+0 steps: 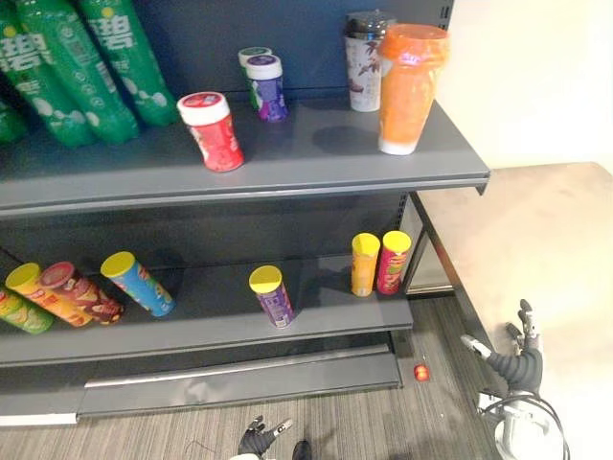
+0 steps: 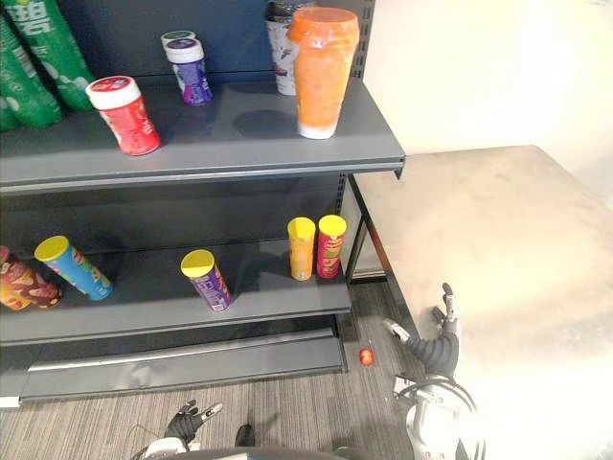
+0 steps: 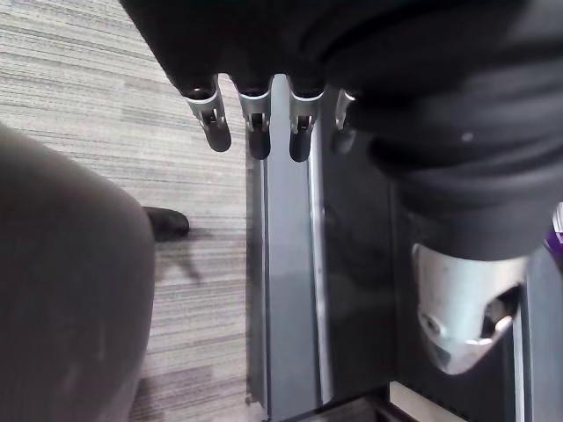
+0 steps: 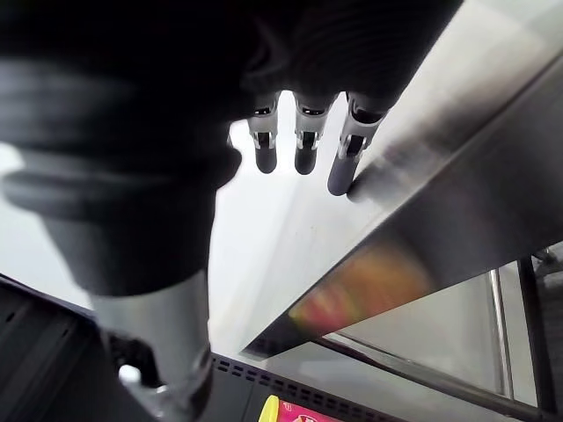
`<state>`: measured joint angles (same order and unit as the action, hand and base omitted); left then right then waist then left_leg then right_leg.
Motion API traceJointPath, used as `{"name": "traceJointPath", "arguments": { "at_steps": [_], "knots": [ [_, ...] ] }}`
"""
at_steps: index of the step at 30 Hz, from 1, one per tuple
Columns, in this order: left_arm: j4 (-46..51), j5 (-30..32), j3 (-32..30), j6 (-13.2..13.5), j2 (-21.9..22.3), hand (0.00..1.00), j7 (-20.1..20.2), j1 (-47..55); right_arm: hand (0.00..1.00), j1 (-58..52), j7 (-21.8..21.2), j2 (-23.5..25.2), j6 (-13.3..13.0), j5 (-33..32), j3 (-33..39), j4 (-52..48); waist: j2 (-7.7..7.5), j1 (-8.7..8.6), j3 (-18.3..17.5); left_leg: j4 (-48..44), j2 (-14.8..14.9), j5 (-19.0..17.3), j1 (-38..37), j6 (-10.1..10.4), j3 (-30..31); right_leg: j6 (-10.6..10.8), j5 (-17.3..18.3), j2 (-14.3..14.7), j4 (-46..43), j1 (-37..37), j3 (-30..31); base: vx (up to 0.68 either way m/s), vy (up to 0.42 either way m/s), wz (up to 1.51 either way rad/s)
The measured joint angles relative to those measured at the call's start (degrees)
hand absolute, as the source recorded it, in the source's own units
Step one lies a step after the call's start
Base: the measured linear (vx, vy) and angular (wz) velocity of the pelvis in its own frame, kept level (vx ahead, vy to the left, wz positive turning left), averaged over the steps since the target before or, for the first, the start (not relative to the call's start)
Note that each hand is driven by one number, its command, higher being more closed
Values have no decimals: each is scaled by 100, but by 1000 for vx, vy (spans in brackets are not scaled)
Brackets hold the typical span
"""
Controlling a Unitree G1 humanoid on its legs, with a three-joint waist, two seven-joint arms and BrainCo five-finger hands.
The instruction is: Put the gum and the chips on the shelf.
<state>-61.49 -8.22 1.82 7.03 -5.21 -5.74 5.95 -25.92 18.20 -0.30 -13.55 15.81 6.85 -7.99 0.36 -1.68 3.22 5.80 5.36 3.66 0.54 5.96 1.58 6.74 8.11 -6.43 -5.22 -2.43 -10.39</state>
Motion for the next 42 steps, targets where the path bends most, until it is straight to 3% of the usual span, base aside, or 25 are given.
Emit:
{"name": "traceJointPath", "arguments": {
  "at_steps": [2, 6, 8, 10, 18, 24, 26, 34, 40, 42],
  "knots": [
    [2, -5, 6, 6, -1, 0, 58, 8, 0, -33, 1, -18, -284, 151, -9, 286, -45, -14, -25, 0, 13, -31, -22, 26, -37, -2, 0, 13, 10, -1, 20, 78, -20, -8],
    [-1, -51, 39, 32, -93, 0, 142, 43, 0, 130, -6, -253, -594, 289, 13, 904, -160, -29, -82, 0, 8, -65, -115, 33, -93, -9, 4, 15, 50, -60, 65, 31, -7, -7],
    [-2, -66, 69, 45, -190, 0, 163, 48, 0, 386, -8, -384, -646, 423, 24, 1388, -319, -65, -111, 0, 5, -71, -164, 32, -96, -9, 4, 18, 101, -119, 73, 0, 0, 0],
    [-4, -101, 69, 51, -215, 0, 167, 47, 0, 626, -19, -429, -668, 440, 131, 1691, -364, -66, -116, 0, -7, -79, -165, 15, -116, -7, -5, 8, 110, -114, 92, -49, 20, -5],
    [-7, -542, 64, 124, -228, 0, 149, 67, 0, 1179, -45, -507, -668, 417, 406, 2370, -388, 14, -102, 2, -69, -96, -105, -30, -119, -11, -34, -47, 116, -97, 107, -55, 25, 0],
    [-9, -728, 48, 179, -260, 0, 150, 108, 0, 1516, 1, -843, -661, 658, 376, 2820, -447, 15, -83, 3, -161, -87, -66, -44, -65, -6, -32, -129, 115, -83, 74, 10, 17, 4],
    [-12, -727, 48, 189, -275, 0, 151, 110, 0, 1612, 20, -992, -600, 748, 295, 2893, -473, 11, -78, 3, -190, -79, -64, -57, -54, -3, -31, -156, 108, -78, 57, 15, 6, 2],
    [-2, -727, 53, 240, -328, 0, 154, 88, 0, 1860, 276, -1474, 362, 1317, -486, 2472, -564, 6, -77, 3, -237, -3, 140, -118, 74, -3, -32, -193, 68, 130, -18, 17, -1, 5],
    [-1, -726, -5, 236, -315, 0, 155, 94, 0, 1584, 242, -1641, 339, 1358, -1605, 1675, -564, 11, -77, 2, -179, 15, 129, -101, 104, -26, -51, -139, 83, 112, -74, 37, -26, 2],
    [2, -726, -6, 236, -313, 0, 157, 91, 0, 1549, -166, -1678, 207, 1355, -2274, 1566, -561, 16, -75, 1, -173, 16, 134, -98, 176, -31, -48, -128, 106, 66, -144, 68, -42, 14]
  ]
}}
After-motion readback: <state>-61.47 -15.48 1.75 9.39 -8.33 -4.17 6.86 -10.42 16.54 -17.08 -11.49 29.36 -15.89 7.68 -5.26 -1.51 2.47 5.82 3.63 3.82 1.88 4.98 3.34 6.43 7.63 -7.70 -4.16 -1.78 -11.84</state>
